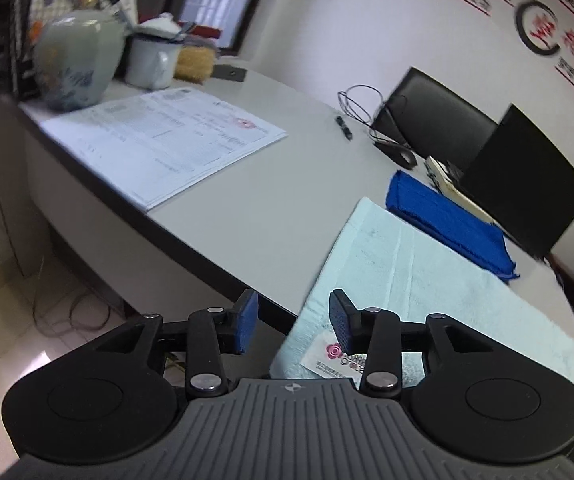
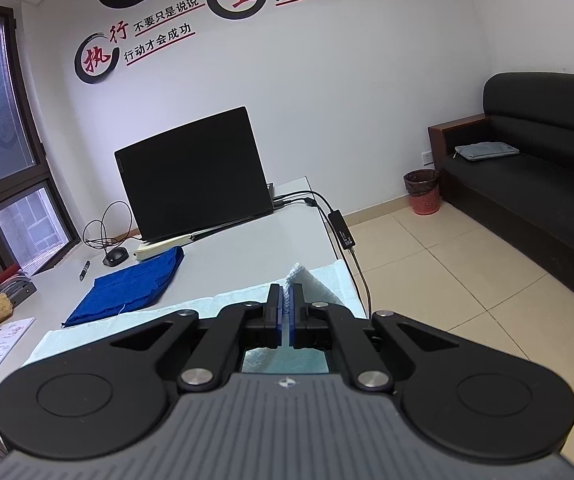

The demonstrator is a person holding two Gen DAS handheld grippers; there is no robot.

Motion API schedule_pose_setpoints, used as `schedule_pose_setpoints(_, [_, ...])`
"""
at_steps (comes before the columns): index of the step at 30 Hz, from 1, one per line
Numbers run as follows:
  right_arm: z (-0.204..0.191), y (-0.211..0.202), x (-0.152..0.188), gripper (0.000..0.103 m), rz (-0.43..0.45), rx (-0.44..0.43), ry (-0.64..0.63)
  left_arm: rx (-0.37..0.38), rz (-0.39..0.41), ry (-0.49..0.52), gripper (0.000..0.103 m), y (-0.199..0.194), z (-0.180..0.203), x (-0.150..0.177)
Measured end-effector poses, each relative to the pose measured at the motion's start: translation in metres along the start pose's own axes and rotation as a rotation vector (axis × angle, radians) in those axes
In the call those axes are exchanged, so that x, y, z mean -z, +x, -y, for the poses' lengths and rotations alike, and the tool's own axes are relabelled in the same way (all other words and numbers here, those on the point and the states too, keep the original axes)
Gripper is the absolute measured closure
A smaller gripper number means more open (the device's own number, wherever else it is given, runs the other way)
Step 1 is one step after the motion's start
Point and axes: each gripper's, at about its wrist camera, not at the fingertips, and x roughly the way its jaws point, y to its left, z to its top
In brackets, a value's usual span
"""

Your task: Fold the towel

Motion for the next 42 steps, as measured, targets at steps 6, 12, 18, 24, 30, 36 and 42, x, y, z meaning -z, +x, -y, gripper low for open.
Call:
schedule_pose_setpoints(6, [-0.005, 0.015, -0.006, 0.1, -0.01, 0.007, -0.016, 0.118, -0.043, 0.317, 0.059, 0.002, -0.003, 0.008])
schedule_pose_setpoints(12, [-0.007, 0.028, -0.009, 0.1, -0.028, 0.014, -0.028, 0.244, -0.078, 0.368, 0.049, 0.005, -0.021, 0.023])
schedule_pose_setpoints(18, [-0.009, 0.033, -0.009, 0.1, -0.037, 0.025, -0.031, 0.359, -0.084, 0.38, 0.044, 0.012, -0.038, 0.022])
schedule_pose_setpoints(24, [-0.008, 0.035, -0.006, 0.1, -0.046, 0.042, -0.024, 0.46, -0.129, 0.312, 0.045, 0.035, -0.056, 0.011])
schedule_pose_setpoints(30, [-0.008, 0.034, -0.004, 0.1, -0.05, 0.057, -0.017, 0.567, -0.178, 0.279, 0.057, 0.052, -0.062, 0.006])
schedule_pose_setpoints(36, [-0.006, 0.032, -0.002, 0.1, -0.05, 0.065, -0.002, 0.613, -0.216, 0.308, 0.064, 0.058, -0.062, 0.011])
schedule_pose_setpoints(42, [-0.004, 0.028, -0.001, 0.1, -0.048, 0.069, 0.003, 0.618, -0.226, 0.283, 0.064, 0.058, -0.07, 0.016])
